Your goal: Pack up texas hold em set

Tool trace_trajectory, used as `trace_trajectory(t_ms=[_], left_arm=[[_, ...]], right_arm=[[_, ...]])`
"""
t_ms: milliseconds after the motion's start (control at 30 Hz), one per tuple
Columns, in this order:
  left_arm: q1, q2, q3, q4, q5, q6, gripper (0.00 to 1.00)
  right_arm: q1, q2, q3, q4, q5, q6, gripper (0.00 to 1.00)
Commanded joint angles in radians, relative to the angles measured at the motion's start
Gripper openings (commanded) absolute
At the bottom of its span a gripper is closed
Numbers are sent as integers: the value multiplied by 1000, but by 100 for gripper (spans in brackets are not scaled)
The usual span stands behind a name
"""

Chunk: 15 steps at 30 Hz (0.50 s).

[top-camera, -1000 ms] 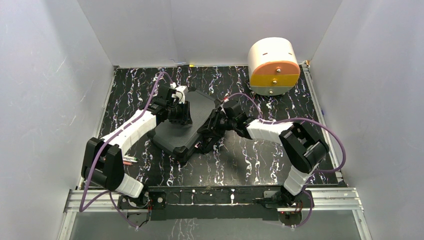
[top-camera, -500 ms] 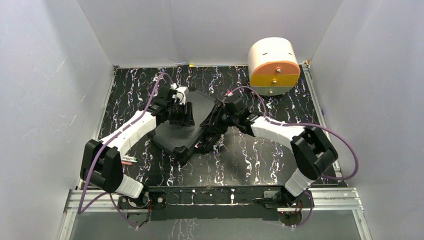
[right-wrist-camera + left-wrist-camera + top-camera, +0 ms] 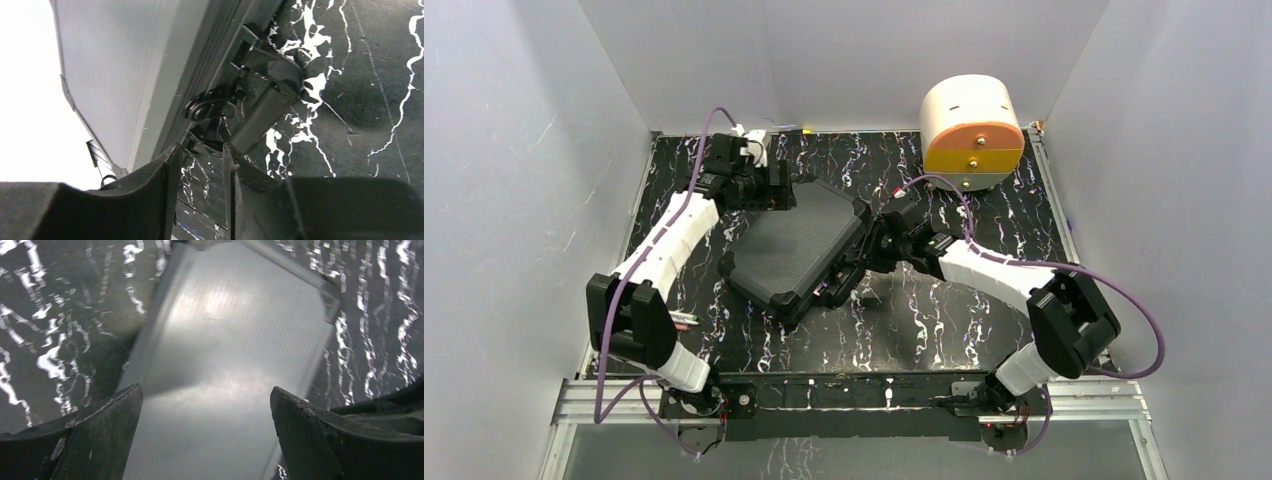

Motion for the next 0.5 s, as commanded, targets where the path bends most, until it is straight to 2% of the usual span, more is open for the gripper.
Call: trace_trajectory(t_ms=[0, 100, 267, 467], left_arm=[[103, 40, 15, -46, 8, 8, 98], [157, 58, -10, -43, 35, 12, 98], [187, 93, -50, -46, 63, -10, 98], [194, 110, -156, -50, 125, -41, 89]], right_arm=[[1, 47, 19, -11, 33, -36, 41], [4, 104, 46, 0, 10, -56, 39], [10, 181, 83, 28, -17, -69, 37], [16, 243, 120, 38, -66, -84, 34]])
